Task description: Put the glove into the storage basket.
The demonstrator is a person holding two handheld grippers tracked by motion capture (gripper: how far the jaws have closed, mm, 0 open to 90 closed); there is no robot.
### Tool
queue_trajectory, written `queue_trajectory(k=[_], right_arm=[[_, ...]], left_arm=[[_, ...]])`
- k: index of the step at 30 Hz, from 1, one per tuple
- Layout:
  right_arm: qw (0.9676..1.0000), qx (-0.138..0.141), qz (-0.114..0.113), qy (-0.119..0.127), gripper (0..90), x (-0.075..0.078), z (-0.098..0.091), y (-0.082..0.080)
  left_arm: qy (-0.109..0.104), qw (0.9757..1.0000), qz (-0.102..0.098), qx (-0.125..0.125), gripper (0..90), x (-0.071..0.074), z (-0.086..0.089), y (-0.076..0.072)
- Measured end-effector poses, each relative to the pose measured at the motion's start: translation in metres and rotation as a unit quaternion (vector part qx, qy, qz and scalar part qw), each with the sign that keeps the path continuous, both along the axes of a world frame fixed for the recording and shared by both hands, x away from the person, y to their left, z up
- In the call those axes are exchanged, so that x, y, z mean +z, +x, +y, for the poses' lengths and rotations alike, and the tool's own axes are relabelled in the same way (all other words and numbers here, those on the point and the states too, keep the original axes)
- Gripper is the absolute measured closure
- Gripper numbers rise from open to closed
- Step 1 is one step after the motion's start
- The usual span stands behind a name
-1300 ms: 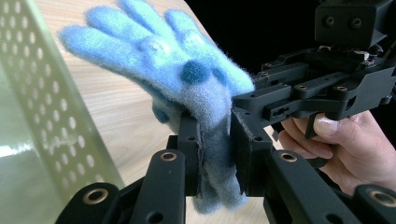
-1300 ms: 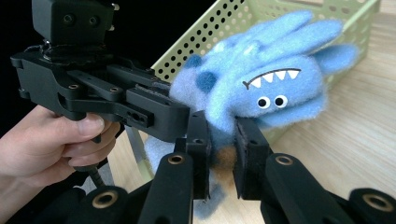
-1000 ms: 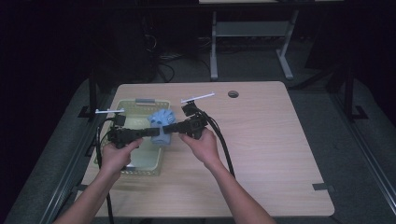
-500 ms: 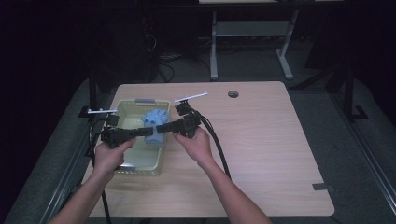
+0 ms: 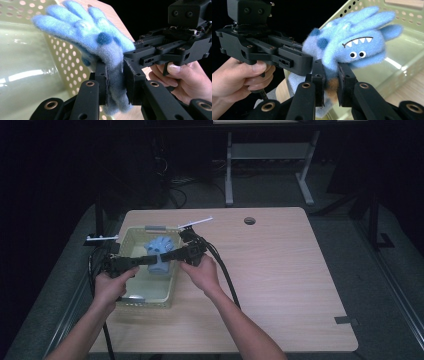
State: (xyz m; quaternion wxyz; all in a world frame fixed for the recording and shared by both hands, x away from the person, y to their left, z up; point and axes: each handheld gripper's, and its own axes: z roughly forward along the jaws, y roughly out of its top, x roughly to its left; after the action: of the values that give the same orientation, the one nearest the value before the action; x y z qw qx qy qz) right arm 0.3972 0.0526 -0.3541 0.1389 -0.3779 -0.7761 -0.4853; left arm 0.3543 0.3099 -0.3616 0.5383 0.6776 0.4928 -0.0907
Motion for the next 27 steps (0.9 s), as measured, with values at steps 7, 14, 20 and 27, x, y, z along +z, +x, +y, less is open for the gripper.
queue_trajectory(k=[7, 14, 20, 27], right_arm=[[0.9999, 0.004, 0.007, 0.012, 78.3, -0.003, 0.014, 0.004], [0.9998, 0.007, 0.012, 0.014, 78.3, -0.005, 0.024, 0.005], [0.9996, 0.011, 0.018, 0.016, 78.2, -0.015, 0.033, 0.01], [0.9997, 0.01, 0.021, 0.003, 78.2, -0.026, 0.043, 0.017]], left_arm=[[0.003, 0.9999, 0.003, 0.01, 74.3, 0.0, 0.014, 0.0], [-0.001, 0.9998, 0.008, 0.017, 74.2, -0.001, 0.023, -0.001], [0.011, 0.9995, 0.017, 0.026, 74.3, -0.006, 0.029, 0.003], [0.017, 0.9987, 0.04, 0.027, 74.4, -0.02, 0.036, 0.011]])
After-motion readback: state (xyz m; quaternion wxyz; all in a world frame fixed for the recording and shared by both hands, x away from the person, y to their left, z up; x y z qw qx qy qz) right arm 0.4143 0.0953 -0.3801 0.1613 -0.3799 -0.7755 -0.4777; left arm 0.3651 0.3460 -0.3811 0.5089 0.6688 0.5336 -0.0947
